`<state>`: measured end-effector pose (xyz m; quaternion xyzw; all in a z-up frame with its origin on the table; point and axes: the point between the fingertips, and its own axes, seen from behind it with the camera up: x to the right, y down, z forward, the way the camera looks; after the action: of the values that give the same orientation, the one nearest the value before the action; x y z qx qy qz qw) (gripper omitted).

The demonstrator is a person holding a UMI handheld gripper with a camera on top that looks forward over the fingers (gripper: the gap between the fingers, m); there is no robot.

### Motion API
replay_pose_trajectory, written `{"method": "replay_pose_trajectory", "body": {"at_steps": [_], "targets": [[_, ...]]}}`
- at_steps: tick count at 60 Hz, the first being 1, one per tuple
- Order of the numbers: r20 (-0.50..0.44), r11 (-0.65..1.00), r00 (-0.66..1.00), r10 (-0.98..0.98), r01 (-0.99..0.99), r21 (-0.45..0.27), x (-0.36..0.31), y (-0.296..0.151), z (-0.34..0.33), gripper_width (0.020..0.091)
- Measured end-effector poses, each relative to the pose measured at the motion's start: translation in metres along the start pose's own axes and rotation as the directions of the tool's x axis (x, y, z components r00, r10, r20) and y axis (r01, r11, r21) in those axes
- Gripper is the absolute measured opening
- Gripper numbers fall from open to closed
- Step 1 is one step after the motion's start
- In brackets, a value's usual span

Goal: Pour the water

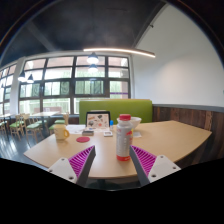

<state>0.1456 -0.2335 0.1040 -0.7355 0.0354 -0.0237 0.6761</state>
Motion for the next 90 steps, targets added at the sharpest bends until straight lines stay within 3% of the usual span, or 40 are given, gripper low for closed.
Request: {"method": "replay_pose_trajectory", "body": {"at_steps": [10, 21, 24, 27, 32, 33, 34, 41, 50, 60, 68, 78, 90], "targets": [[-0.044, 0.994, 0.996, -0.072, 0.068, -0.083, 0.042, 0.017, 0.08, 0.0769], [-0.054, 0.994, 0.997, -0.05, 0.044, -0.104, 0.059, 0.026, 0.158, 0.0762], [-0.044, 0.993, 0.998, -0.054, 0.049, -0.103, 0.058, 0.024, 0.174, 0.073], [-0.047, 0.99, 0.997, -0.053, 0.047, -0.134, 0.059, 0.032, 0.183, 0.0539], [-0.054, 0.993, 0.998, -0.022, 0.015, -0.116, 0.059, 0.031, 0.188, 0.0466], [-0.052, 0.992, 0.998, -0.022, 0.015, -0.122, 0.059, 0.032, 0.187, 0.0478], [-0.053, 0.994, 0.998, -0.023, 0.017, -0.112, 0.057, 0.031, 0.19, 0.0436], [-0.039, 0.995, 0.999, -0.035, 0.031, -0.099, 0.058, 0.03, 0.186, 0.0376], [-0.051, 0.98, 0.987, -0.15, 0.142, -0.141, 0.052, 0.026, 0.184, 0.0375], [-0.058, 0.923, 0.923, -0.379, 0.374, -0.087, 0.011, -0.036, 0.197, 0.0374], [-0.085, 0.736, 0.731, -0.677, 0.674, -0.069, -0.05, -0.097, 0.234, 0.0373], [-0.116, 0.322, 0.313, -0.943, 0.944, -0.067, -0.147, -0.141, 0.287, 0.0374], [-0.099, -0.302, -0.313, -0.945, 0.947, -0.112, -0.231, -0.098, 0.34, 0.0373]]}}
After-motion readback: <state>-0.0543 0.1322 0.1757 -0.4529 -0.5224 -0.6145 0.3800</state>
